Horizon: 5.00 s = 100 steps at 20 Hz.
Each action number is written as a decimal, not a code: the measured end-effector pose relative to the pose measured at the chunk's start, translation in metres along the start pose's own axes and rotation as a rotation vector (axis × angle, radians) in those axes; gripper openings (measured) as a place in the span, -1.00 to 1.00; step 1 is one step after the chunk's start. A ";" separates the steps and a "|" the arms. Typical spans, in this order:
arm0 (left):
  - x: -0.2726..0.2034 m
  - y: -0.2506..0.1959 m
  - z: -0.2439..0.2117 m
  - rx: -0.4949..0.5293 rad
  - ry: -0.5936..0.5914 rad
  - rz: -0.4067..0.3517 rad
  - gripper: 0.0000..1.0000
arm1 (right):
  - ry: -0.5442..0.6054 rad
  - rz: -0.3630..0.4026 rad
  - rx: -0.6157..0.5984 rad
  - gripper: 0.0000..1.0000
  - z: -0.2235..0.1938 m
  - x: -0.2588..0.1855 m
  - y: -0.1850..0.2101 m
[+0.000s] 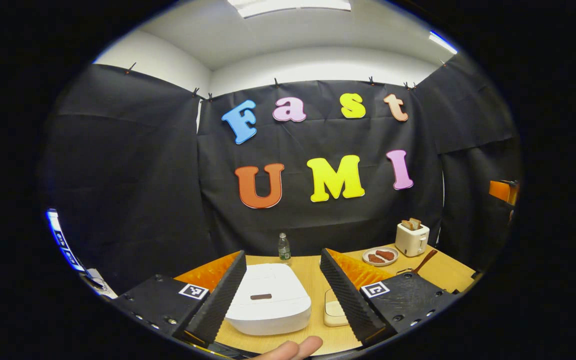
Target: Close the left gripper, press the button to open the rice cooker; take a wooden spoon from the chopstick holder with the right hand, scoop a spoonful of rice and pour it into the rice cooker, then put the wooden spoon back into the chopstick holder.
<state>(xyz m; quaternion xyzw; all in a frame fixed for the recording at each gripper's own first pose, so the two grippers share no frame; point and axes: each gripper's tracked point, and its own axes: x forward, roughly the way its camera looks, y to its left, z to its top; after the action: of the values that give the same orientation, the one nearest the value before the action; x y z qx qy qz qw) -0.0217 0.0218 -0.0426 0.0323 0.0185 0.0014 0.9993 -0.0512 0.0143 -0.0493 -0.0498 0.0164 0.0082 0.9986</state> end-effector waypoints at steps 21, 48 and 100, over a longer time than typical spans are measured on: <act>0.103 0.036 -0.112 -0.069 0.271 0.039 -1.00 | 0.024 0.097 -0.063 0.97 -0.045 0.023 0.021; 0.122 0.051 -0.219 -0.127 0.562 0.083 -1.00 | 0.210 0.099 -0.058 1.00 -0.139 0.064 0.000; -0.045 0.067 -0.141 -0.022 0.048 0.060 0.93 | 0.332 -0.060 0.128 -0.65 -0.307 0.238 0.009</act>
<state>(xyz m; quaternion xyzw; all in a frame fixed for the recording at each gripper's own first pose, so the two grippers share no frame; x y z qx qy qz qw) -0.0724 0.0972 -0.1773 0.0219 0.0417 0.0323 0.9984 0.1767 -0.0040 -0.3638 0.0128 0.1799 -0.0311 0.9831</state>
